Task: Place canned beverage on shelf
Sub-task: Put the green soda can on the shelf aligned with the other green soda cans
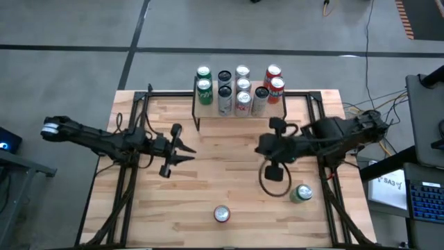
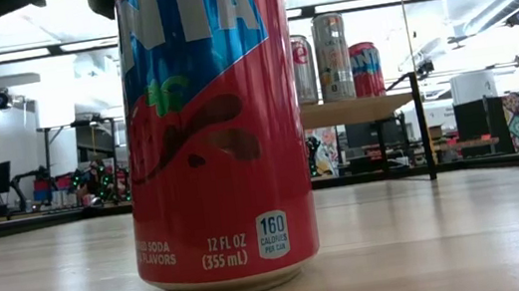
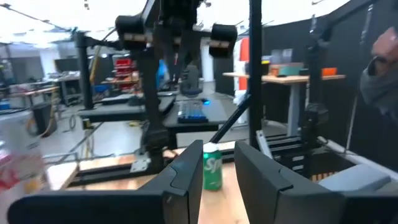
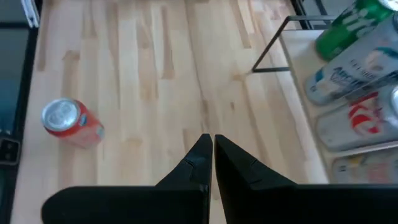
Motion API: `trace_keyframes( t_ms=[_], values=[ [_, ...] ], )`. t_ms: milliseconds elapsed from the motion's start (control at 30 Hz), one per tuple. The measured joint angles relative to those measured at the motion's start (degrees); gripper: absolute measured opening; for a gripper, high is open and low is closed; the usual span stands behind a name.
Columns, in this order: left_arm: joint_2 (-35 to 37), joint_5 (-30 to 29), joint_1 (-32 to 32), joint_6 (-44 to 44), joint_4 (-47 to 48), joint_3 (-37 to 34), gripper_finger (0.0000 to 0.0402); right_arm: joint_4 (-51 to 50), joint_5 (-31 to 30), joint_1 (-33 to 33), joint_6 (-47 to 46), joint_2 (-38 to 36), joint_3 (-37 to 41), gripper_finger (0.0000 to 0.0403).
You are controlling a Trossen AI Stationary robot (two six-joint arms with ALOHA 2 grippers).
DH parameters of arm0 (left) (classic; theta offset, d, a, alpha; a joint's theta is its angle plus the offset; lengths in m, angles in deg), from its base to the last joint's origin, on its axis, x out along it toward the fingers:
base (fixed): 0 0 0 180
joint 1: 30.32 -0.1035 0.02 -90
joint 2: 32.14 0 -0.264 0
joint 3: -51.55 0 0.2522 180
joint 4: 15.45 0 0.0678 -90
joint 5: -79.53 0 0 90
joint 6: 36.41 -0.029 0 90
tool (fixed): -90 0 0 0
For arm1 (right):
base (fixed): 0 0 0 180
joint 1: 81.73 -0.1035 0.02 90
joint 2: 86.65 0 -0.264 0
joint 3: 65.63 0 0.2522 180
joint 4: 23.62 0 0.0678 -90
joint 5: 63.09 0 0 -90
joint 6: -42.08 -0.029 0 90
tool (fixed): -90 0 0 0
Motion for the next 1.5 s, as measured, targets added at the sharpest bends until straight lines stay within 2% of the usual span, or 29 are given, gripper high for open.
trace_keyframes(
  t_ms=[133,300,567,667,800,900,1000,1133,1333,1500],
  values=[
    [-3.1,-0.2,1.4,1.4,-3.7,0.0,0.0077,5.9,-1.2,-3.6,-3.5,-4.2,8.9,0.0009],
    [-6.8,-0.3,2.1,4.9,-6.8,0.0,0.0077,6.4,0.1,-7.1,-13.8,-6.9,16.2,0.0009],
    [-13.3,-0.3,2.3,7.9,-14.8,0.1,0.0077,6.3,12.3,-11.9,-35.8,-9.2,25.8,0.0009],
    [-15.0,-0.3,2.5,8.0,-17.5,0.1,0.0077,6.2,19.4,-13.8,-45.9,-10.0,30.2,0.0009],
    [-16.3,-0.3,2.5,8.3,-19.9,0.1,0.0077,2.9,30.3,-17.1,-64.8,-11.6,35.8,0.0009],
    [-16.5,-0.3,2.5,8.5,-20.5,0.1,0.0077,-2.6,31.1,-19.4,-74.4,-12.8,36.8,0.0009],
    [-16.5,-0.3,2.4,8.5,-20.7,0.1,0.0077,-8.2,28.4,-20.6,-81.7,-14.1,36.8,0.0009],
    [-16.4,-0.3,2.4,8.7,-20.8,0.1,0.0077,-12.3,26.4,-20.9,-84.5,-14.8,36.8,0.0009],
    [-16.5,-0.2,2.4,9.0,-20.6,0.1,0.0077,-12.4,25.0,-20.9,-81.6,-14.0,37.0,0.0012],
    [-16.5,-0.2,2.4,9.0,-20.6,0.1,0.0077,-12.2,25.8,-20.7,-80.8,-12.5,37.0,0.0054]
  ],
)
